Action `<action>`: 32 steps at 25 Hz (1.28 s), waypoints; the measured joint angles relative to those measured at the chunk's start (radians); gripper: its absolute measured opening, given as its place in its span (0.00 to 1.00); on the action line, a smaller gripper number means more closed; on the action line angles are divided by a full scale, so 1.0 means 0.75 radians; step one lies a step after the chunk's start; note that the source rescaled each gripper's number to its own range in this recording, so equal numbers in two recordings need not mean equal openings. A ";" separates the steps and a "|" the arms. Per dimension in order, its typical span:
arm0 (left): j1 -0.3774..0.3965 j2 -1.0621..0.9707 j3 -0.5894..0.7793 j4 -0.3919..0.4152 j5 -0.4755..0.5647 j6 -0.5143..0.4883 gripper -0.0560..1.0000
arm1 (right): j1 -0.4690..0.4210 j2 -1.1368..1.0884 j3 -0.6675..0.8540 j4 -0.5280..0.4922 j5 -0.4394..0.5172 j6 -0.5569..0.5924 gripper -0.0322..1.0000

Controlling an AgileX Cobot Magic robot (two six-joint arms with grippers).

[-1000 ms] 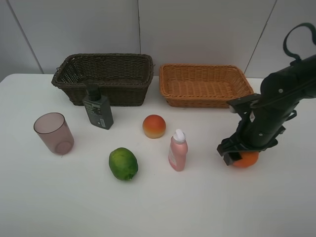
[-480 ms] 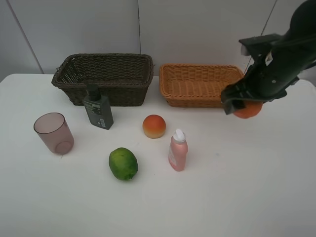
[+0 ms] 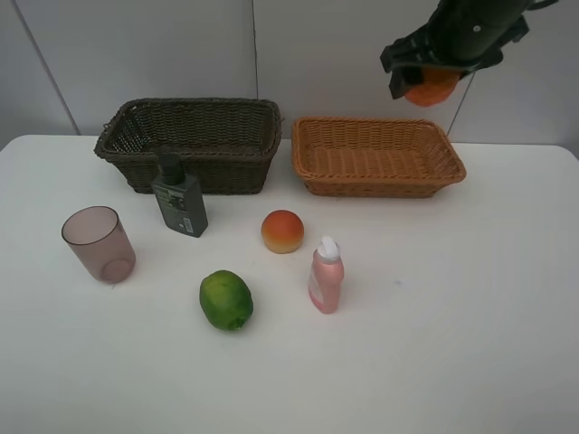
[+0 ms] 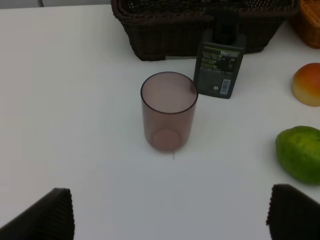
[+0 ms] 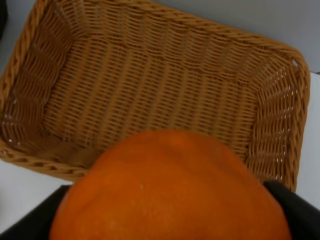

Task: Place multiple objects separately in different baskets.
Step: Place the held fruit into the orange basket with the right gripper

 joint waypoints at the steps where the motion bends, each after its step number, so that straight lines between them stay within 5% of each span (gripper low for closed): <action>1: 0.000 0.000 0.000 0.000 0.000 0.000 1.00 | 0.000 0.049 -0.048 -0.011 0.006 -0.003 0.67; 12: 0.000 0.000 0.000 0.000 0.000 0.000 1.00 | -0.037 0.507 -0.419 -0.018 -0.017 -0.007 0.67; 21: 0.000 0.000 0.000 0.000 0.000 0.000 1.00 | -0.166 0.625 -0.431 0.128 -0.041 -0.007 0.67; 32: 0.000 0.000 0.000 0.000 0.000 0.000 1.00 | -0.179 0.666 -0.431 0.158 -0.042 -0.044 0.67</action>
